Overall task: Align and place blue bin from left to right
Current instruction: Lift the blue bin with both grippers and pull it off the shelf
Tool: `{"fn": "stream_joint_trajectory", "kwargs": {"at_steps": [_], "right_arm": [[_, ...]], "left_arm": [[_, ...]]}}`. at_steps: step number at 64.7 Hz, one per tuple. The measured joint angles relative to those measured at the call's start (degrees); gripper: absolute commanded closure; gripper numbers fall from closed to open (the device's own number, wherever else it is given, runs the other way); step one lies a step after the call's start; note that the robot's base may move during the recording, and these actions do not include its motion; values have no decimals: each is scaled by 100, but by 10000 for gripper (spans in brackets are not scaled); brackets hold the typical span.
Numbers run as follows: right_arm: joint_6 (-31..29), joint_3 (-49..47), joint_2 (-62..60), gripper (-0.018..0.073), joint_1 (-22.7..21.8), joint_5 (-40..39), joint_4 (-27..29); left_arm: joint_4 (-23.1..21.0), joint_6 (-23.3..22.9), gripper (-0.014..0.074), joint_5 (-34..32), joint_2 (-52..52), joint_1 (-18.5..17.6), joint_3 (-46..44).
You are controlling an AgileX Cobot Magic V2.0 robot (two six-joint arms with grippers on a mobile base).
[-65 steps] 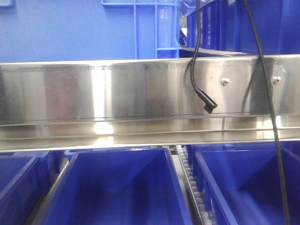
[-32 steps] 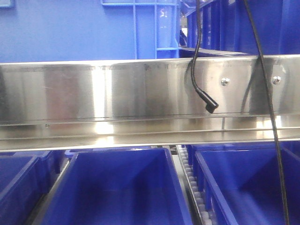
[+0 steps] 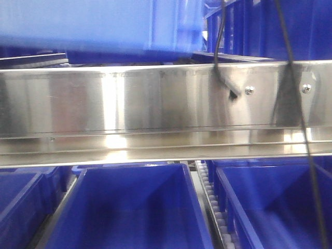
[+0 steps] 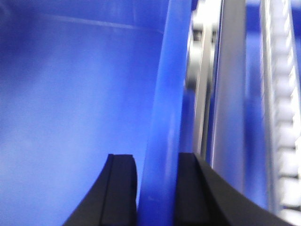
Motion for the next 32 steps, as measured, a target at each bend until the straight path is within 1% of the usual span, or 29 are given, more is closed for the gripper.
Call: {"fn": "stream_joint_trajectory", "kwargs": {"at_steps": [21, 32], "right_arm": [[-166, -239, -530, 629, -27, 57, -387], [-193, -239, -760, 629, -27, 57, -613]], "left_arm": [[146, -255, 613, 130, -256, -519, -167], [99, -430, 613, 104, -301, -646, -290]]}}
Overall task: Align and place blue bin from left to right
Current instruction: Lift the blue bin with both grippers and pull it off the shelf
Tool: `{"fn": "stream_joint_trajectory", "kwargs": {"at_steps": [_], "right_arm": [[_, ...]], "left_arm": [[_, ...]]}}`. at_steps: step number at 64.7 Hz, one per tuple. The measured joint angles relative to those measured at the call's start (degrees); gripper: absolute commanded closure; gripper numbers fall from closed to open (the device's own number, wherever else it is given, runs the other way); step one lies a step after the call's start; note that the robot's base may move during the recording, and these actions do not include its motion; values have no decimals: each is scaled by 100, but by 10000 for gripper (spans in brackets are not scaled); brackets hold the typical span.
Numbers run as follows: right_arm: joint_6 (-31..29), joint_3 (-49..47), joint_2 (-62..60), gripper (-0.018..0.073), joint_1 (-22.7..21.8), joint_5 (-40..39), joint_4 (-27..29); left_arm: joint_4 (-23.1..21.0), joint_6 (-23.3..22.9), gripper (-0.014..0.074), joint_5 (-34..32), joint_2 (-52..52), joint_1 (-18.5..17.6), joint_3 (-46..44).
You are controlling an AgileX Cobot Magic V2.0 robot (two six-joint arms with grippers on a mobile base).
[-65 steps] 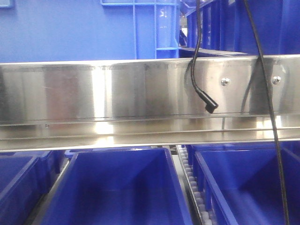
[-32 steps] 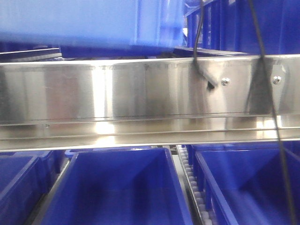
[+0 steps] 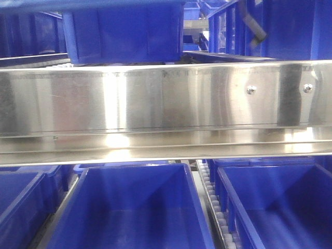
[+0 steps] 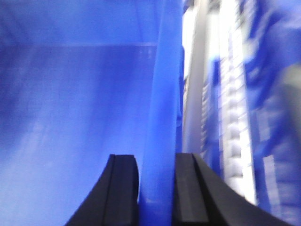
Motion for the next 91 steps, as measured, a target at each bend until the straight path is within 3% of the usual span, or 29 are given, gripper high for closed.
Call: {"fn": "stream_joint_trajectory", "kwargs": {"at_steps": [19, 91], "right_arm": [[-46, 0, -46, 629, 0, 0, -117], [-46, 0, -46, 629, -49, -14, -122]], "left_arm": [[-58, -36, 613, -453, -3, -1, 0], [-48, -36, 613, -714, -3, -23, 0]]}}
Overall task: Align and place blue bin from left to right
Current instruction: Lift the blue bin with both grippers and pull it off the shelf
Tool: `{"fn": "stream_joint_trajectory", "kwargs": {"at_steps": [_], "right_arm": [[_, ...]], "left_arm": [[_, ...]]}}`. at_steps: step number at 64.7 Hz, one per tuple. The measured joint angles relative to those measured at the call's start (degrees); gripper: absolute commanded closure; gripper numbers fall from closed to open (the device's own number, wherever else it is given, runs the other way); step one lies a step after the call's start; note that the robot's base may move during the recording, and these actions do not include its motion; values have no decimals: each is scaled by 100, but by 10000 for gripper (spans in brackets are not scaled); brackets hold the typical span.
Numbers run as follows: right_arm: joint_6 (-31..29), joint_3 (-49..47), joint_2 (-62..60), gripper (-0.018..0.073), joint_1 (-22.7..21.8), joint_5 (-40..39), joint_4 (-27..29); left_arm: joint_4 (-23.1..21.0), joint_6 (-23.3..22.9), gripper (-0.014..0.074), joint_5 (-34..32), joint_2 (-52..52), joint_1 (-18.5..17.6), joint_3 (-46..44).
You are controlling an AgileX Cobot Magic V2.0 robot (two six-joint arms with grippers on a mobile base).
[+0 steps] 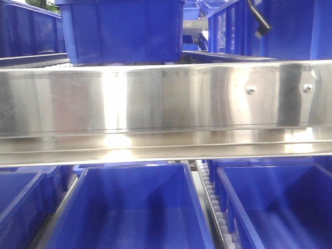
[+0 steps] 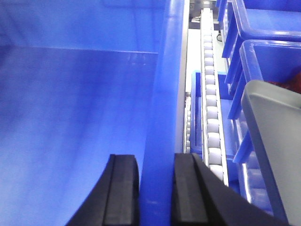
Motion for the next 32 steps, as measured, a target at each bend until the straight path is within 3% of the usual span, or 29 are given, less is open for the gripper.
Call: {"fn": "stream_joint_trajectory", "kwargs": {"at_steps": [32], "right_arm": [[-10, 0, 0, 629, 0, -125, -9]], "left_arm": [[33, 0, 613, -22, 0, 0, 0]]}}
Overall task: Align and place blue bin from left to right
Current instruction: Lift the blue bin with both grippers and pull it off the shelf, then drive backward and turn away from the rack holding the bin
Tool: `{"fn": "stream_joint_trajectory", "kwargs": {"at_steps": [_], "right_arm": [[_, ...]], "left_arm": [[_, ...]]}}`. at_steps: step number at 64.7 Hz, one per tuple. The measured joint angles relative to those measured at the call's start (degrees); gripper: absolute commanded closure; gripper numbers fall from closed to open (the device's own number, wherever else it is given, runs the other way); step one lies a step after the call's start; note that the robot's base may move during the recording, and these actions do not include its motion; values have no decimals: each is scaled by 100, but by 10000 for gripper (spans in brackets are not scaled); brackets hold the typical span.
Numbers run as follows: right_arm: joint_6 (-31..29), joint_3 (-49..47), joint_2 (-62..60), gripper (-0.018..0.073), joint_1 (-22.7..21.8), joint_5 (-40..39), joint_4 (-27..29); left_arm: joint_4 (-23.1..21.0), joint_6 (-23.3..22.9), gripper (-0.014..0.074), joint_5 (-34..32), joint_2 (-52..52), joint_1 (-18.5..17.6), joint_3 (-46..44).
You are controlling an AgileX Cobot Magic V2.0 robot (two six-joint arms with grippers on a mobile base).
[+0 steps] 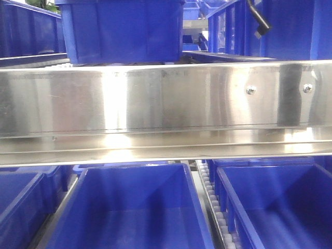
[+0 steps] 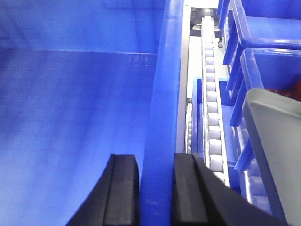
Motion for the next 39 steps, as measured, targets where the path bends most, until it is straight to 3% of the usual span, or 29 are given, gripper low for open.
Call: {"fn": "stream_joint_trajectory", "kwargs": {"at_steps": [39], "right_arm": [[0, 0, 0, 629, 0, 0, -12]], "left_arm": [[0, 0, 613, 0, 0, 0, 0]]}}
